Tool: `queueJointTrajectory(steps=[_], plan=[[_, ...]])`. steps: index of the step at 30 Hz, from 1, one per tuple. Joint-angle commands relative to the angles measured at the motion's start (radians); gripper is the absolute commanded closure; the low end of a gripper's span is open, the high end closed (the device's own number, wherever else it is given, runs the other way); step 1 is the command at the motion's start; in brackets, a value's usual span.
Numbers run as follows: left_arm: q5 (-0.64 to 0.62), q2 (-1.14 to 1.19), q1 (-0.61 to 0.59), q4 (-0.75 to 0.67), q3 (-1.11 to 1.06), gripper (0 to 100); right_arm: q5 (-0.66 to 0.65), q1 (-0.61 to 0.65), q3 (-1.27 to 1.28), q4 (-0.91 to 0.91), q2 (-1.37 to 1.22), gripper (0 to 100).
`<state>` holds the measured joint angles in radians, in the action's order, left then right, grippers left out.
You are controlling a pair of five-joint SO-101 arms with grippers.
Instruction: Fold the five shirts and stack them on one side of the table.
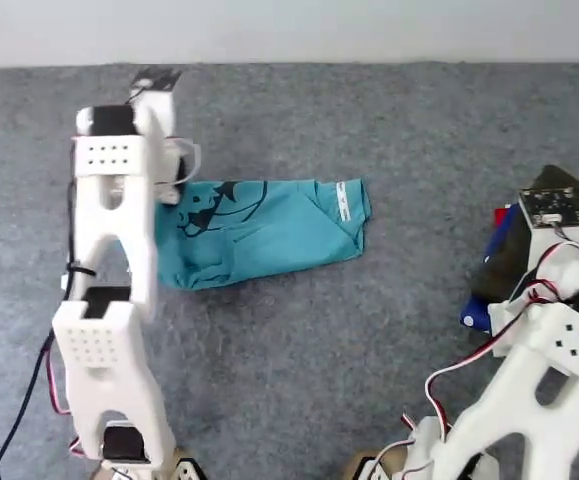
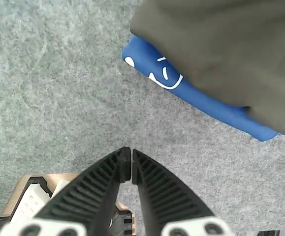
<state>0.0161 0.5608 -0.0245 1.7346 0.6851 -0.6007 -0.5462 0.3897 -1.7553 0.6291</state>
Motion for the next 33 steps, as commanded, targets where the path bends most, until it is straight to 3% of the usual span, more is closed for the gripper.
queueJointTrajectory(steps=[1,11,21,30,33], plan=[[-0.046,-0.103,0.118,0.018,0.004,99,-0.003,-0.01,0.0,-0.028,0.024,97.9],[-0.135,-0.077,0.393,-0.152,0.005,99,-0.002,-0.01,0.011,-0.027,0.022,97.9],[-0.133,0.094,0.491,-0.256,0.013,98,-0.003,-0.01,0.103,-0.025,0.027,97.9],[-0.221,0.094,0.502,-0.344,0.041,75,-0.005,-0.005,0.101,-0.024,0.027,97.9],[-0.219,0.097,0.502,-0.315,0.087,73,-0.008,-0.008,0.101,-0.024,0.027,97.9]])
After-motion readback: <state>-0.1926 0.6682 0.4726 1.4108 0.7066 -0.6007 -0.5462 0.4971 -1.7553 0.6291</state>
